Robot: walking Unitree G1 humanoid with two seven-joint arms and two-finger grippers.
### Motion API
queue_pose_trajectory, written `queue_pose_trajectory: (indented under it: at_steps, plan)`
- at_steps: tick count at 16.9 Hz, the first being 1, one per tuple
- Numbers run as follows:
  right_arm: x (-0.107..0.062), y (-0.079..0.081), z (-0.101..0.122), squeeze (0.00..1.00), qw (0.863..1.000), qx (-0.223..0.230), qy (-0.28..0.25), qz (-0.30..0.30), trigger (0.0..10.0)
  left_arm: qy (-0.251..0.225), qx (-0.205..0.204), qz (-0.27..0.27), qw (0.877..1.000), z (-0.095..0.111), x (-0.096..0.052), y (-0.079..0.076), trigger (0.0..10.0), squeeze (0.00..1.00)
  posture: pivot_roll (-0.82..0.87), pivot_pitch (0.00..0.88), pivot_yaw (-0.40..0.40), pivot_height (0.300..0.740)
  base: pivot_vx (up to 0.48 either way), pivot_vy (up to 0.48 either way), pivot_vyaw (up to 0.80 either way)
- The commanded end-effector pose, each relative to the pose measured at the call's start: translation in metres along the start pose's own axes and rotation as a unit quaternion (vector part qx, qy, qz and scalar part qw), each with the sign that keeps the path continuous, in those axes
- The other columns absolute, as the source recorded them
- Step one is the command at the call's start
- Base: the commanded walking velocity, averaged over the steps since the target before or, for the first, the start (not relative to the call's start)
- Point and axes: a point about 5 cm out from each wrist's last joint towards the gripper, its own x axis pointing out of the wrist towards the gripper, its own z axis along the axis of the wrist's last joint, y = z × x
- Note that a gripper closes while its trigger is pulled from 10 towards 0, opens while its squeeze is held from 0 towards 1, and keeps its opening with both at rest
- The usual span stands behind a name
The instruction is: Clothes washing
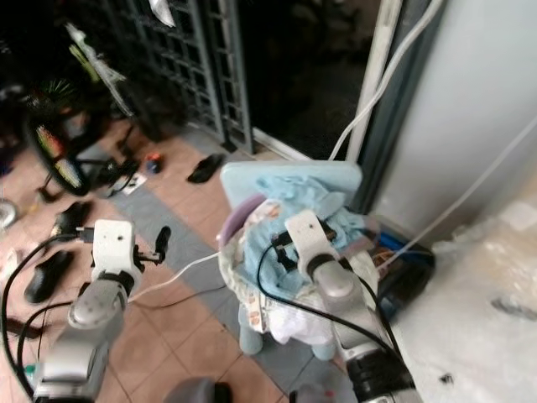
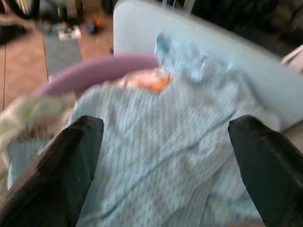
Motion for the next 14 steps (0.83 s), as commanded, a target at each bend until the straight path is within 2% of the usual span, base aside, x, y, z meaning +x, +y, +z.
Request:
queue_pose_trajectory:
  at_steps: [1,4,8,9,10,14]
  plan:
    - [0.004,0.001,-0.001,0.0,1.0,0.009,0.021,0.001,10.0,0.008,0.002,0.006,1.0,0.0,-0.005,0.005,10.0,0.0,0.04,0.09,0.044,0.74,0.0,0.0,0.0]
    - [0.02,-0.006,-0.006,0.0,0.996,0.031,0.074,-0.034,10.0,0.025,-0.007,0.021,0.999,0.002,-0.025,0.007,10.0,0.0,0.09,0.173,0.014,0.74,0.0,0.0,0.0]
    - [0.041,-0.011,0.003,0.0,0.993,0.026,0.087,-0.075,10.0,0.051,-0.012,0.025,0.998,0.0,-0.054,0.004,10.0,0.0,0.13,0.254,0.002,0.74,0.0,0.0,0.0]
    - [0.046,-0.009,0.002,0.0,0.992,0.037,0.095,-0.075,1.3,0.056,-0.015,0.029,0.998,0.001,-0.059,0.003,10.0,0.0,0.14,0.26,-0.006,0.74,0.0,0.0,0.0]
    - [0.049,-0.004,-0.002,0.0,0.989,0.066,0.11,-0.079,0.0,0.059,-0.018,0.034,0.998,0.002,-0.063,0.003,10.0,0.0,0.15,0.268,-0.02,0.74,0.0,0.0,0.0]
    - [0.051,0.013,-0.011,0.0,0.987,0.059,0.137,-0.065,0.0,0.072,-0.023,0.041,0.996,0.003,-0.073,0.002,10.0,0.0,0.16,0.275,-0.037,0.74,0.0,0.0,0.0]
